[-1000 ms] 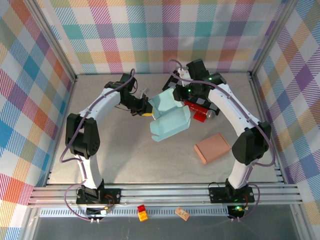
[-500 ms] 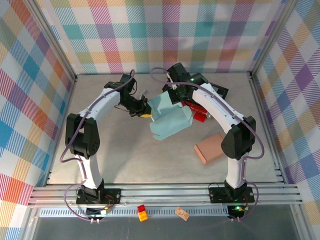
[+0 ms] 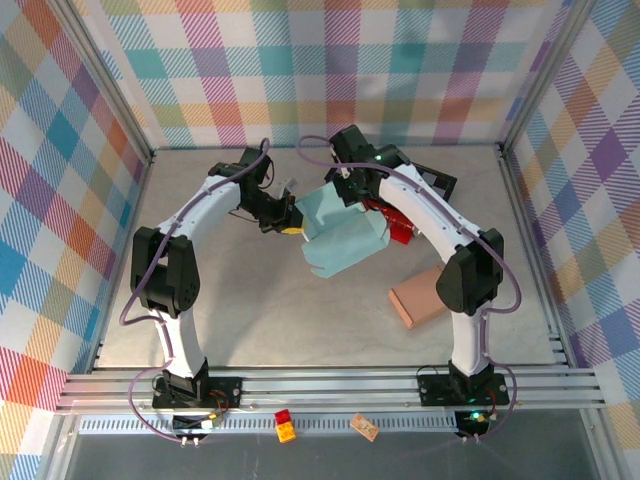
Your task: Fold the paper box
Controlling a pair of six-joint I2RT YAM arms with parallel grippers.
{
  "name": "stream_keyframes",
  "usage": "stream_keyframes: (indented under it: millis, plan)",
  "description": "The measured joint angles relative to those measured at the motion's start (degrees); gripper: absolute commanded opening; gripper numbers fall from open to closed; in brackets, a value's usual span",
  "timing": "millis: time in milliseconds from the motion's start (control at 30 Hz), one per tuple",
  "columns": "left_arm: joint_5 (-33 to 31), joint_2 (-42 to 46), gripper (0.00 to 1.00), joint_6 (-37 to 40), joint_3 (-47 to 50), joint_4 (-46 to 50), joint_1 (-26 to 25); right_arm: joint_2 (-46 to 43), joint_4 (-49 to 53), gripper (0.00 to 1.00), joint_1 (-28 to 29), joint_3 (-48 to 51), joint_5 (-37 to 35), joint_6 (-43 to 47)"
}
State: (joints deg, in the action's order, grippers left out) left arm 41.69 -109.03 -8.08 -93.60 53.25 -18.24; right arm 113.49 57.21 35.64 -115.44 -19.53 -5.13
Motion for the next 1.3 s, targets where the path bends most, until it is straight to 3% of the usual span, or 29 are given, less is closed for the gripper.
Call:
stream_keyframes:
  millis: [167,333,700,833,1100,1300]
  plan:
    - [0.1,0.0,0.00,0.0,0.0,0.0,0.0,1.7,1.0,0.17,0.0,-2.4,-1.2,0.0]
    - [0.2,0.0,0.00,0.0,0.0,0.0,0.0,2.8,1.7,0.00,0.0,-3.0,-2.8,0.2]
    - [0.2,0.0,0.00,0.0,0.0,-0.1,-0.1,3.0,2.1,0.00,1.7,-3.0,-8.7,-0.7]
    - [0.2,0.0,0.00,0.0,0.0,-0.1,-0.1,3.0,2.4,0.16,1.8,-3.2,-9.0,-0.9]
    - [1.3,0.0,0.00,0.0,-0.7,-1.0,-0.1,3.9,4.2,0.20,1.4,-8.4,-8.6,-0.9]
    - [1.3,0.0,0.00,0.0,-0.8,-1.0,-0.1,5.4,5.4,0.01,0.8,-9.7,-8.5,-0.3]
